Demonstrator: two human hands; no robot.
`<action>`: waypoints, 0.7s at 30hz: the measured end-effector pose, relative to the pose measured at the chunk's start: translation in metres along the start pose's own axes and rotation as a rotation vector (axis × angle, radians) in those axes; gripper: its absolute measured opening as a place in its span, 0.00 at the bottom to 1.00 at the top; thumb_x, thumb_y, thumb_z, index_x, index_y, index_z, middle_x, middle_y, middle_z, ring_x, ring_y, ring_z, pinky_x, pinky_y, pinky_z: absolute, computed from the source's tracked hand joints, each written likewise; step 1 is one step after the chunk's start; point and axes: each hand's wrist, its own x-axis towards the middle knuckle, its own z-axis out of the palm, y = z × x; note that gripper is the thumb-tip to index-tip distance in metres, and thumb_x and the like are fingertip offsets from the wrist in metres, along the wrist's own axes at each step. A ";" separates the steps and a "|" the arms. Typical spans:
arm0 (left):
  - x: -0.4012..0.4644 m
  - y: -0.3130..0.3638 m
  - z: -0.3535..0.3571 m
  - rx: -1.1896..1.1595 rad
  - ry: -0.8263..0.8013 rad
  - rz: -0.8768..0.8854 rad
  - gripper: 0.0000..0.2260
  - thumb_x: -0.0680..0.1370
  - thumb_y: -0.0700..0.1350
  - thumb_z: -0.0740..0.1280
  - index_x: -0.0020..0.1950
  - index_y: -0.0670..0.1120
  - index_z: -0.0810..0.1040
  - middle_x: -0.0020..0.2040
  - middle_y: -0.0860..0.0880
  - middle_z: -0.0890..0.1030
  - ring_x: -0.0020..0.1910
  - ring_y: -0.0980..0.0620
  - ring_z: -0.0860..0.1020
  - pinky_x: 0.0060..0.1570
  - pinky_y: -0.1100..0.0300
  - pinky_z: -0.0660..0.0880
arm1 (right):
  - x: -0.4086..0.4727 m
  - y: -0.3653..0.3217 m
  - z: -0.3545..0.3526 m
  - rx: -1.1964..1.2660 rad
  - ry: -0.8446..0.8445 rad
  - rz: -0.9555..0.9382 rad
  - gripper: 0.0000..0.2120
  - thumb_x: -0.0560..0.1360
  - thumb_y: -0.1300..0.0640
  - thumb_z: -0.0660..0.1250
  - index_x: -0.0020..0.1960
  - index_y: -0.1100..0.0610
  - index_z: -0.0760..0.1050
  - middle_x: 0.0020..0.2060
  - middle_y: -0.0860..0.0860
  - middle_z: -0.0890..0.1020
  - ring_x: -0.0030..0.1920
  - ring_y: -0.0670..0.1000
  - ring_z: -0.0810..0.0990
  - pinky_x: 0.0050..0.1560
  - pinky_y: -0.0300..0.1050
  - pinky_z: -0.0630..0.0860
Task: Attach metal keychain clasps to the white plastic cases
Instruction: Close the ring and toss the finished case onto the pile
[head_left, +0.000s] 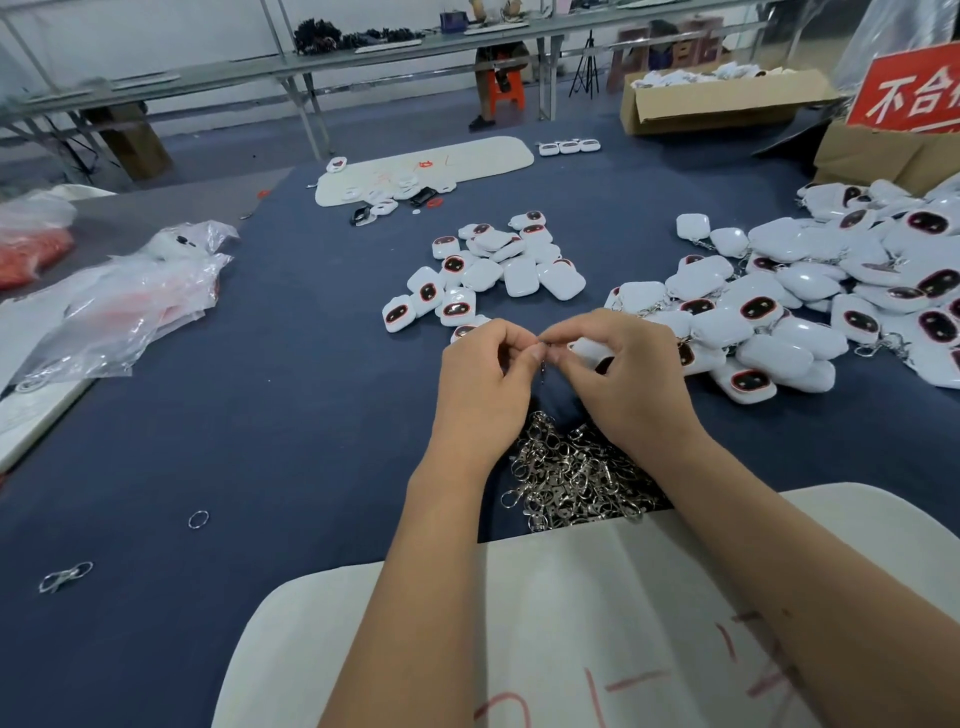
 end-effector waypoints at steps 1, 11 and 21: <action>0.000 0.000 0.000 -0.013 0.001 -0.011 0.07 0.79 0.39 0.71 0.43 0.49 0.82 0.39 0.57 0.82 0.39 0.63 0.77 0.40 0.74 0.70 | 0.000 -0.001 0.000 -0.017 0.010 -0.023 0.05 0.75 0.61 0.75 0.50 0.54 0.87 0.44 0.45 0.87 0.48 0.43 0.83 0.55 0.36 0.75; 0.000 0.008 -0.002 -0.303 -0.054 -0.097 0.05 0.81 0.39 0.70 0.47 0.46 0.84 0.39 0.54 0.85 0.39 0.60 0.81 0.46 0.62 0.81 | 0.006 0.016 -0.004 0.518 -0.112 0.245 0.05 0.77 0.59 0.74 0.44 0.52 0.86 0.27 0.49 0.80 0.30 0.45 0.75 0.36 0.35 0.73; 0.000 0.006 0.002 -0.196 -0.018 0.038 0.05 0.77 0.41 0.73 0.43 0.49 0.83 0.40 0.53 0.83 0.42 0.47 0.79 0.46 0.55 0.77 | 0.007 0.021 -0.003 0.621 -0.088 0.306 0.03 0.77 0.56 0.74 0.46 0.52 0.87 0.28 0.53 0.79 0.31 0.46 0.75 0.33 0.32 0.70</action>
